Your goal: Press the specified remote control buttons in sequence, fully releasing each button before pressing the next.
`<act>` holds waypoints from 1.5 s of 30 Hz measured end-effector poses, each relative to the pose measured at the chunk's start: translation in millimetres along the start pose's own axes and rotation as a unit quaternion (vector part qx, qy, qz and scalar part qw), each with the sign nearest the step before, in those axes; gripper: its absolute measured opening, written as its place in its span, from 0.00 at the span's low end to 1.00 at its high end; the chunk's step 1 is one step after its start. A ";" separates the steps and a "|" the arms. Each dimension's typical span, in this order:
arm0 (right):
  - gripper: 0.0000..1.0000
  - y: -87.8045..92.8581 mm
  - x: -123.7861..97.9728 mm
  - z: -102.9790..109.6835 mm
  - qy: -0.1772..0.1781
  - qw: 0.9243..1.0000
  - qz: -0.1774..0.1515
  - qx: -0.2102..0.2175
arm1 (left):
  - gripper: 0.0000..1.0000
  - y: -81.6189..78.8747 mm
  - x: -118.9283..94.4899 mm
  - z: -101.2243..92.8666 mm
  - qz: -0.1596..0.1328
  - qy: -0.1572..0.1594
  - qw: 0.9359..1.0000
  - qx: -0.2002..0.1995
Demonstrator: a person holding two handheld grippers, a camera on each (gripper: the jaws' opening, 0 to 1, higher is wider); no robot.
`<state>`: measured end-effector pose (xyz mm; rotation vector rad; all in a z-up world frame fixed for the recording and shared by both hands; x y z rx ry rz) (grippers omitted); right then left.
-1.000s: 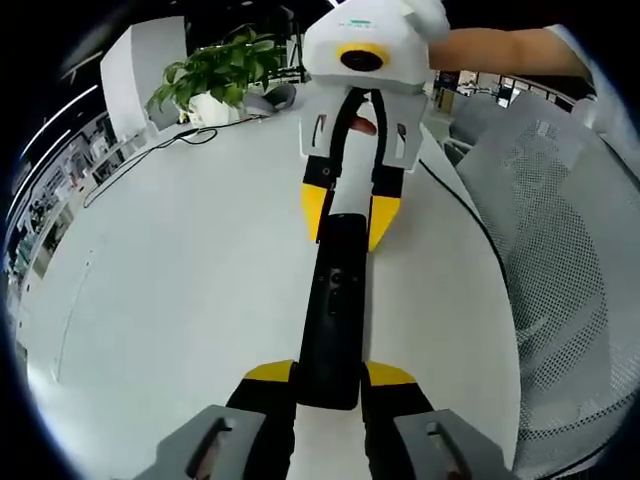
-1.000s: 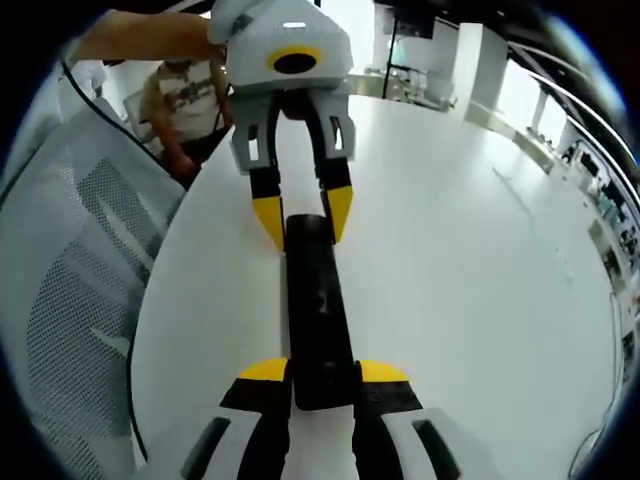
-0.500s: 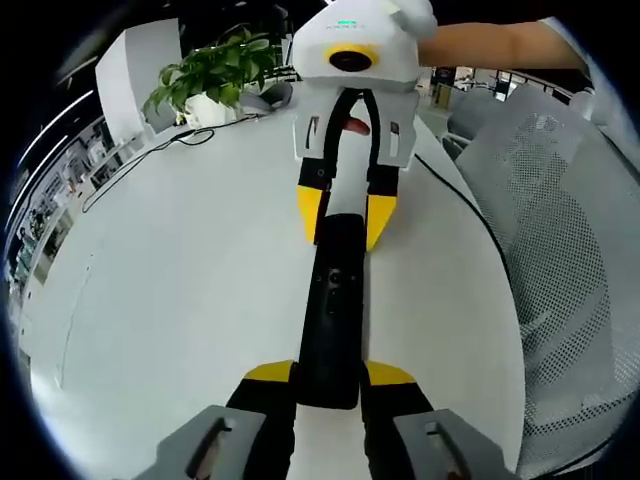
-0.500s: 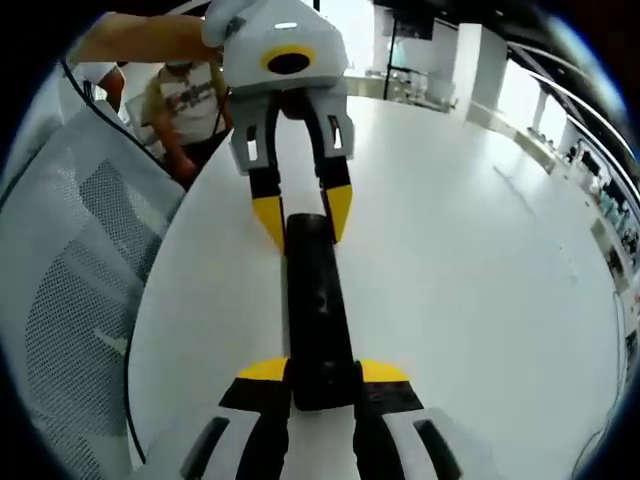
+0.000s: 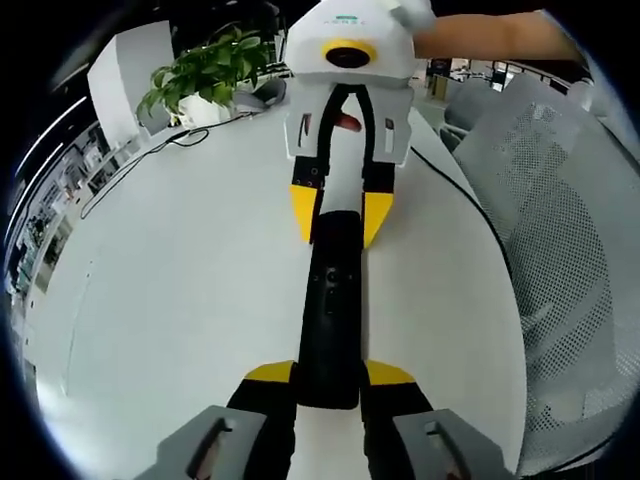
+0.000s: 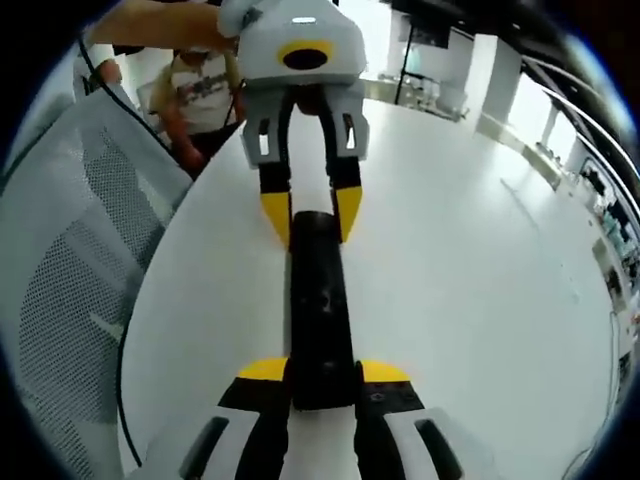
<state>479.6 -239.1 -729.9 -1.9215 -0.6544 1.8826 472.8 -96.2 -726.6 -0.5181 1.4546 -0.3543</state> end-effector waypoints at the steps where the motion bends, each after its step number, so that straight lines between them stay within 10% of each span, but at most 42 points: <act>1: 0.26 0.0 -0.1 -0.1 0.001 1.000 0.000 0.001 | 0.23 0.1 0.0 0.0 0.000 0.001 1.000 0.001; 7: 0.42 -2.8 -7.2 -0.6 0.013 1.000 -0.015 0.011 | 0.23 0.9 0.3 0.2 -0.001 0.000 1.000 -0.001; 45: 0.13 -4.0 -42.5 5.8 0.027 0.999 0.011 -0.040 | 0.24 -1.9 1.6 0.3 0.015 0.000 1.000 0.000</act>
Point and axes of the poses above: the point that each gripper's makers call its tool centre point, and the gripper's own axes: x roughly forward along the fingers, z roughly to its left, y roughly out of its underside, the point moved 6 cm from there along -x, roughly backward along the fingers
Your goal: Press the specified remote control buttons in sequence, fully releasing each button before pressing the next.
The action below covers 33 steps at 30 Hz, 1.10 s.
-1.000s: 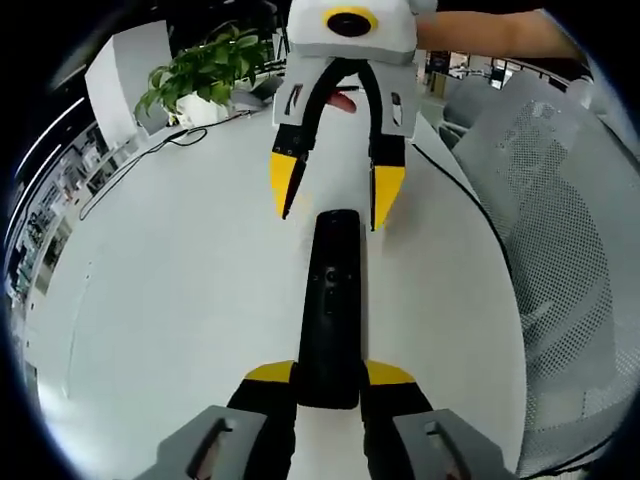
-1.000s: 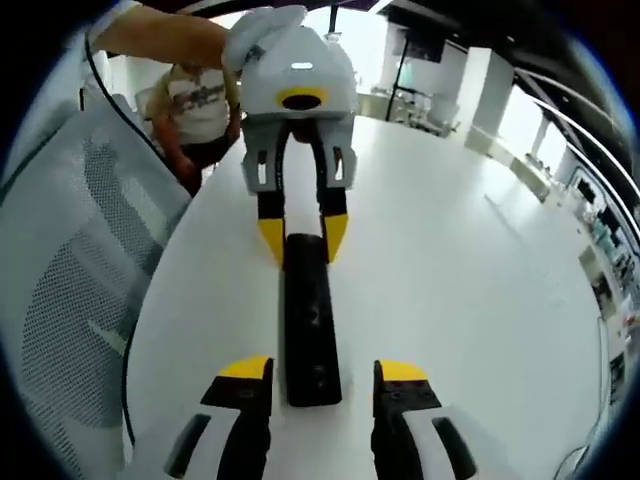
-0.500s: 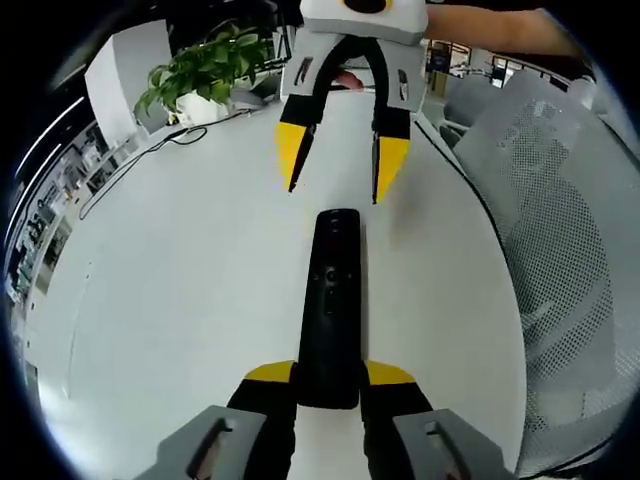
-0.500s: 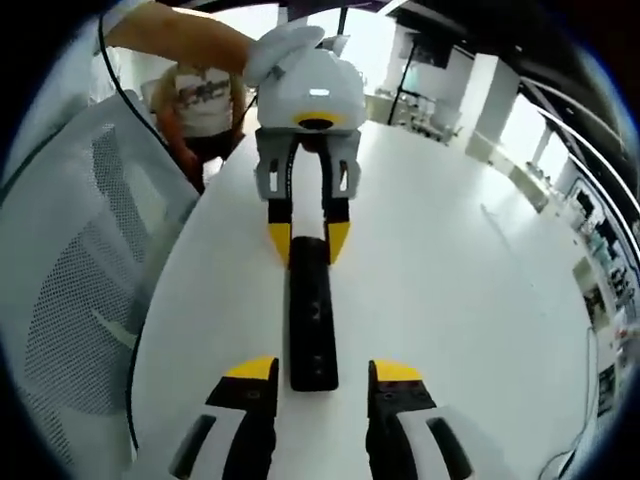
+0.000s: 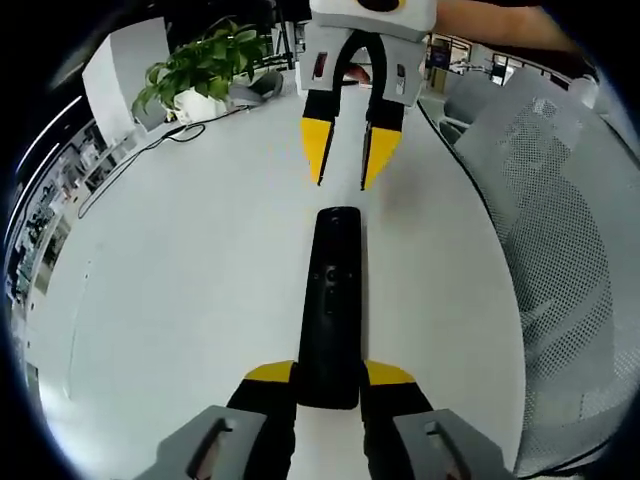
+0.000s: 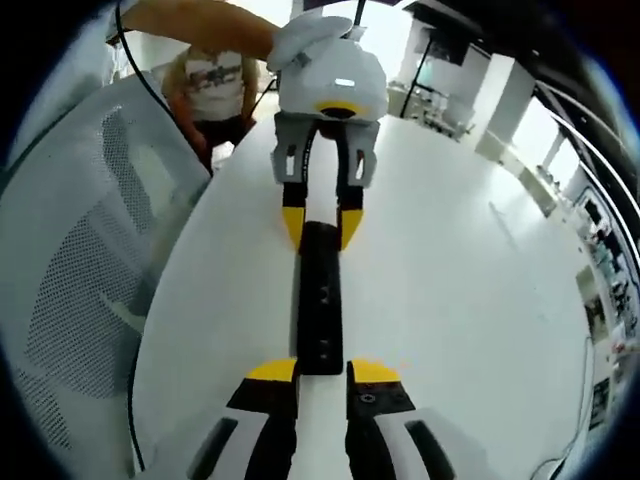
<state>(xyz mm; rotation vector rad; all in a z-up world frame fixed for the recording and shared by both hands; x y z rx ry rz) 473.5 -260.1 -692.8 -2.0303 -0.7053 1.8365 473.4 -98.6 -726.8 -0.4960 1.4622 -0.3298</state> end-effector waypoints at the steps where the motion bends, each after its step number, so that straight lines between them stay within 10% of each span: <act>1: 0.12 -0.2 0.6 -0.2 -0.002 1.000 0.001 0.000 | 0.24 0.0 0.0 0.0 0.000 0.000 1.000 0.000; 33: 0.00 0.4 19.5 -11.4 -0.053 0.994 0.087 0.040 | 0.23 0.0 -0.2 -2.6 0.001 -0.005 1.000 0.000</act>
Point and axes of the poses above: the point that each gripper's makers call its tool centre point, and the gripper's own axes: x roughly forward along the fingers, z roughly to its left, y roughly out of its underside, the point moved 6 cm from there along -x, roughly backward along the fingers
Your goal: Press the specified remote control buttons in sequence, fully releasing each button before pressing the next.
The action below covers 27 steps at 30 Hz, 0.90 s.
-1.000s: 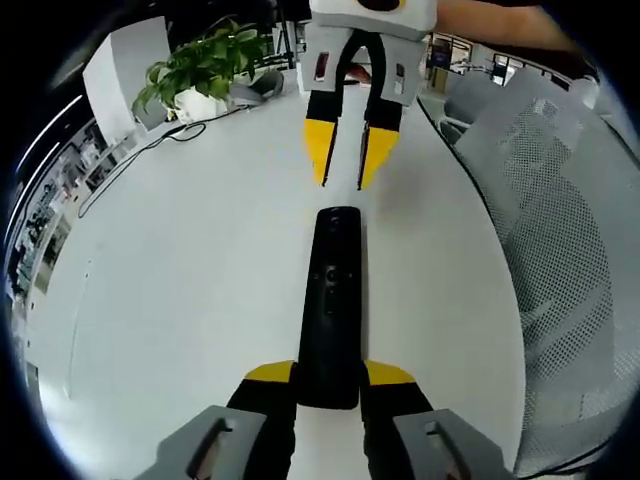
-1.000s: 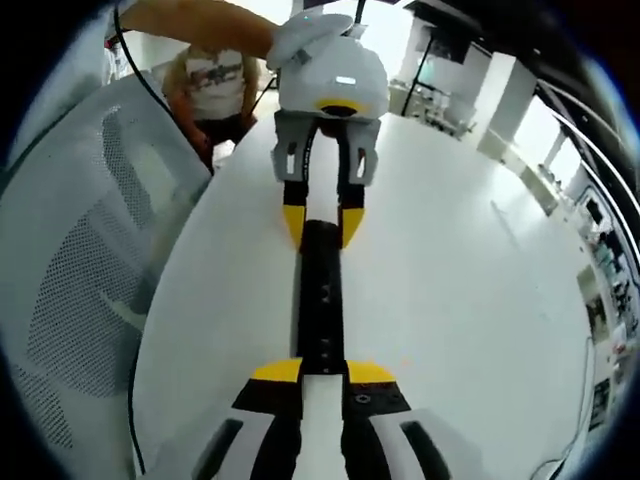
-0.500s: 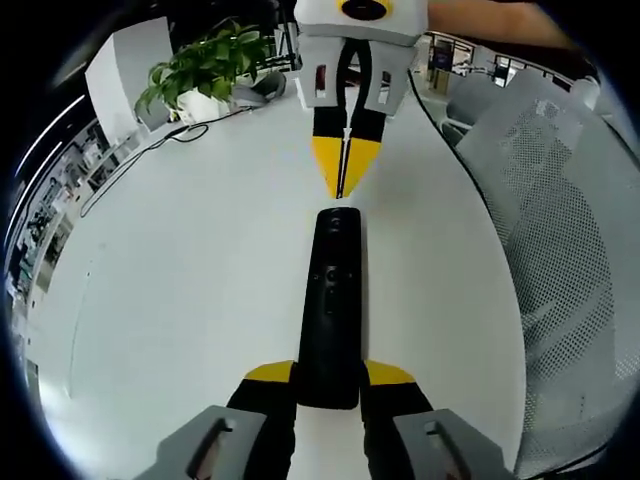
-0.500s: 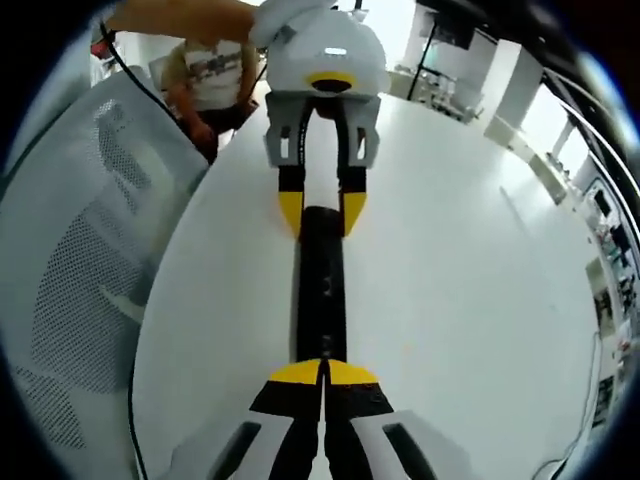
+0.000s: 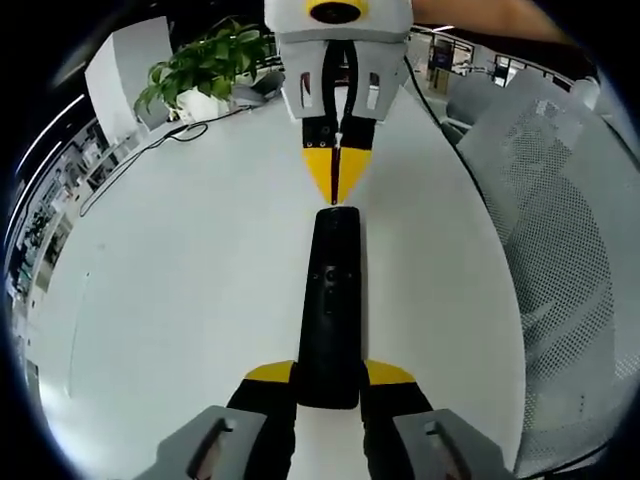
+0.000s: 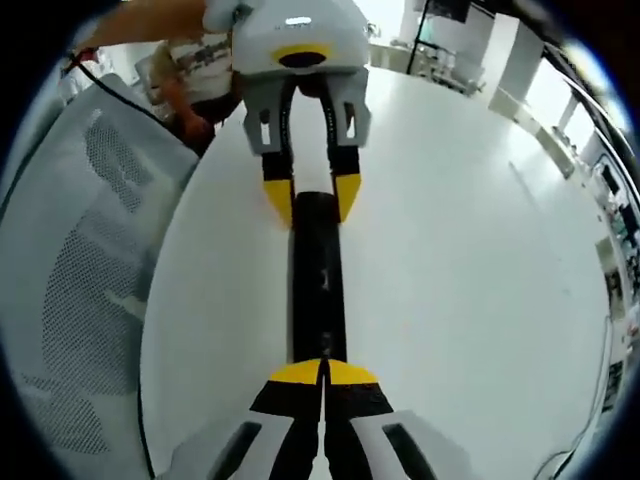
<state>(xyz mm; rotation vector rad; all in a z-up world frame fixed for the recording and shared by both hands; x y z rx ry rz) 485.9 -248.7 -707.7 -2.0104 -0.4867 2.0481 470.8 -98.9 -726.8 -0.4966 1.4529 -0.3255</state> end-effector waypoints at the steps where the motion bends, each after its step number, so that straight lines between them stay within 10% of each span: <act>1: 0.00 0.1 0.7 -0.3 -0.003 1.000 0.002 0.001 | 0.23 -0.3 0.0 -0.3 0.001 0.000 1.000 0.002; 27: 0.00 -1.1 6.1 1.0 -0.021 0.999 0.023 -0.011 | 0.23 -0.4 -1.0 0.2 0.013 0.005 1.000 0.004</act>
Point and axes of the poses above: the point that each gripper's makers call its tool centre point, and the gripper's own axes: x roughly forward along the fingers, z roughly to its left, y roughly out of its underside, the point moved 6 cm from there along -x, roughly backward along the fingers
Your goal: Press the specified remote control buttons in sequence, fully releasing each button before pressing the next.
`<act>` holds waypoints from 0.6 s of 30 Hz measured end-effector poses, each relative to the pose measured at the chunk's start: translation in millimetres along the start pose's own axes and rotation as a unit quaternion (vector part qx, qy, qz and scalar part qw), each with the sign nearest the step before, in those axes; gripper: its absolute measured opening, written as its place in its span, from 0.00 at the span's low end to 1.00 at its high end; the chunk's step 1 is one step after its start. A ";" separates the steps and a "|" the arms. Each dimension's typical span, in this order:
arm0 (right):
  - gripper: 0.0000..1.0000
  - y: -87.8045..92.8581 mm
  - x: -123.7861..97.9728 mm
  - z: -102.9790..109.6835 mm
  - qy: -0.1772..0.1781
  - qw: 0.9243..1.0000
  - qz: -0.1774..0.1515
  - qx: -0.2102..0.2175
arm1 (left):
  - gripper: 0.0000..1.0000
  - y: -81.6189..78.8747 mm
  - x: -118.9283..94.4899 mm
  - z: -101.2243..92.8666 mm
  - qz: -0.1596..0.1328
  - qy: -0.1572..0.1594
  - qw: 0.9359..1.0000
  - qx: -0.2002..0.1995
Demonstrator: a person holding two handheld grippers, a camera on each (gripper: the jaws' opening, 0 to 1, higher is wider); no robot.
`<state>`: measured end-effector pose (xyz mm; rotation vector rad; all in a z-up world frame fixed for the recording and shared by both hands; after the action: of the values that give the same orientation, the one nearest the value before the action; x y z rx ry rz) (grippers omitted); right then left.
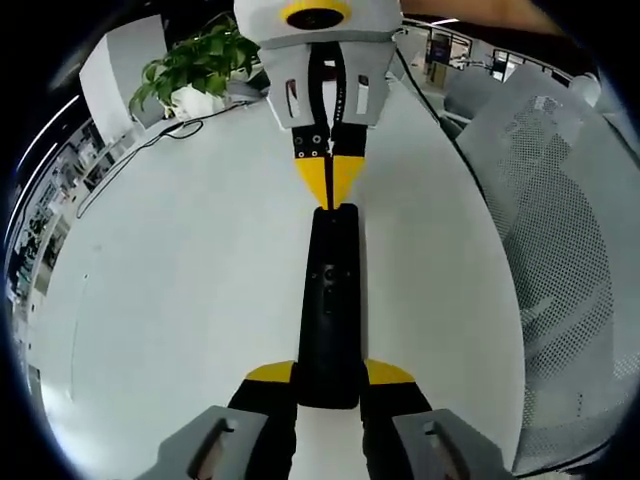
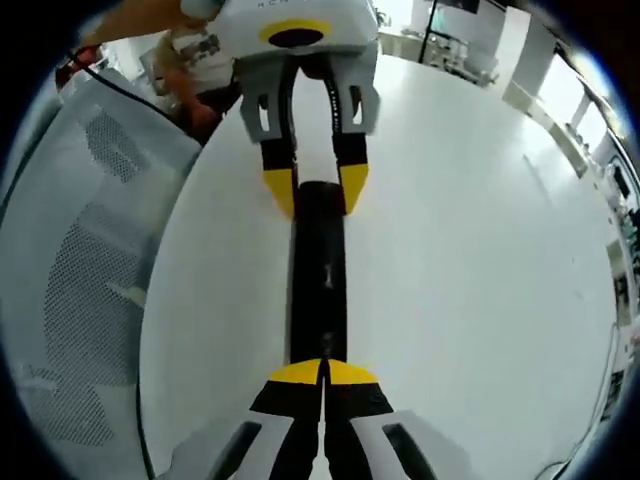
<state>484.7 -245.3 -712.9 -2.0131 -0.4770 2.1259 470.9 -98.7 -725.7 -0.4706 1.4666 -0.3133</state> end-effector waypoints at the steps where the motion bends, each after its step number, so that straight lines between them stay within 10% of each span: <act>1: 0.00 0.0 0.0 -0.1 0.000 1.000 0.000 0.000 | 0.23 0.1 -0.1 0.4 0.000 0.000 1.000 0.000; 18: 0.00 -5.4 2.5 -2.8 -0.003 0.999 0.035 -0.037 | 0.23 1.3 -0.2 2.4 0.003 -0.002 1.000 -0.001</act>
<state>486.8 -239.2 -713.5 -2.0922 -0.5004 2.1867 473.2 -97.2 -726.1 -0.4674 1.4634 -0.3060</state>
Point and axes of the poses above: the point that each gripper's makers call its tool centre point, and the gripper's own axes: x roughly forward along the fingers, z roughly to its left, y roughly out of its underside, the point moved 6 cm from there along -x, roughly backward along the fingers
